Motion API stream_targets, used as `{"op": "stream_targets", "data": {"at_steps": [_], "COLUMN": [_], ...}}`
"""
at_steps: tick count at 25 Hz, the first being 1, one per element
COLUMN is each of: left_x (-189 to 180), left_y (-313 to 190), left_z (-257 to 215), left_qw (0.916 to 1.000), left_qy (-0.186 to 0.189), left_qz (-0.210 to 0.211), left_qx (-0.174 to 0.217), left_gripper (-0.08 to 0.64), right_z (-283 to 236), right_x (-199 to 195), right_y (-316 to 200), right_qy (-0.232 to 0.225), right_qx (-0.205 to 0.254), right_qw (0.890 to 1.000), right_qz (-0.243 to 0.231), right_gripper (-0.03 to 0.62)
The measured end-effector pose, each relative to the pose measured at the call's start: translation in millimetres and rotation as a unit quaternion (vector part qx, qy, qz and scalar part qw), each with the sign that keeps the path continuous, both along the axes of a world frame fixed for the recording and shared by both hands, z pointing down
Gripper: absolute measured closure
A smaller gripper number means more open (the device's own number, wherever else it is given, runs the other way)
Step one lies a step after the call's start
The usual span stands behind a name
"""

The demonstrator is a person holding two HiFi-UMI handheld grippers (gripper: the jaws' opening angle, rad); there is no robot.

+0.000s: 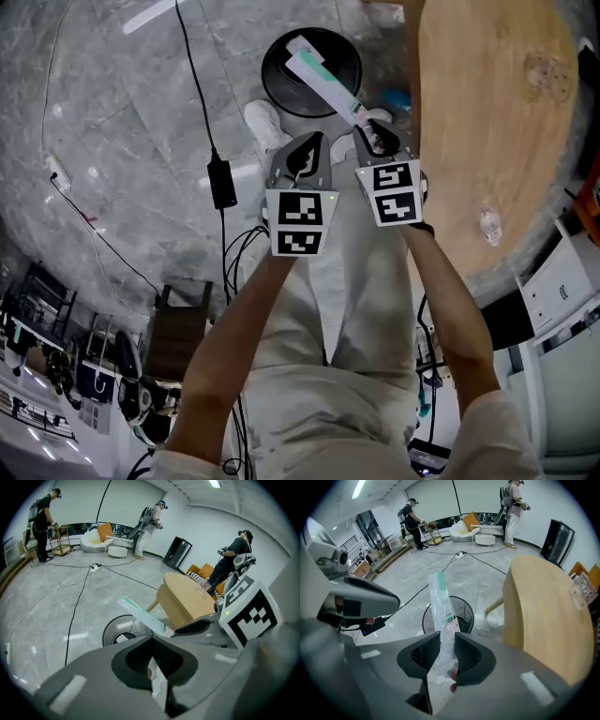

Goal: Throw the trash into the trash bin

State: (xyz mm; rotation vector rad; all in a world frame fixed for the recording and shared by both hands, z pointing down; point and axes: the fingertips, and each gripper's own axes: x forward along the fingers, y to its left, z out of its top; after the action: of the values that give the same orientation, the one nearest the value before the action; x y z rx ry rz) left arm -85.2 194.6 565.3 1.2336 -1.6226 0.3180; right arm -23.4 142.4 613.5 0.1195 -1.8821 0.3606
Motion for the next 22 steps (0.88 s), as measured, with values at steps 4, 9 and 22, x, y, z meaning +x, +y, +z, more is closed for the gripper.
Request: {"op": "stream_targets", "data": {"at_steps": [4, 9, 22], "left_x": [-8.7, -1.7, -9.8], "left_y": [8.2, 9.1, 26.9], "left_z": [25.1, 51.7, 83.9], "left_qw": [0.9997, 0.9973, 0.9962], "left_qy": [0.012, 0.043, 0.046], "left_qz": [0.015, 0.055, 0.061], "left_qx": [-0.015, -0.023, -0.042], "left_gripper": [0.559, 0.559, 0.559], "right_z": [30.5, 66.2, 143.3], "right_x": [-8.1, -9.7, -5.0], "right_y": [4.7, 4.0, 4.2], "right_qy": [0.019, 0.045, 0.158], "right_qx": [-0.004, 0.000, -0.004], "right_qw": [1.000, 0.999, 0.986], "right_qz": [0.013, 0.027, 0.052], "right_gripper": [0.469, 0.469, 0.469]}}
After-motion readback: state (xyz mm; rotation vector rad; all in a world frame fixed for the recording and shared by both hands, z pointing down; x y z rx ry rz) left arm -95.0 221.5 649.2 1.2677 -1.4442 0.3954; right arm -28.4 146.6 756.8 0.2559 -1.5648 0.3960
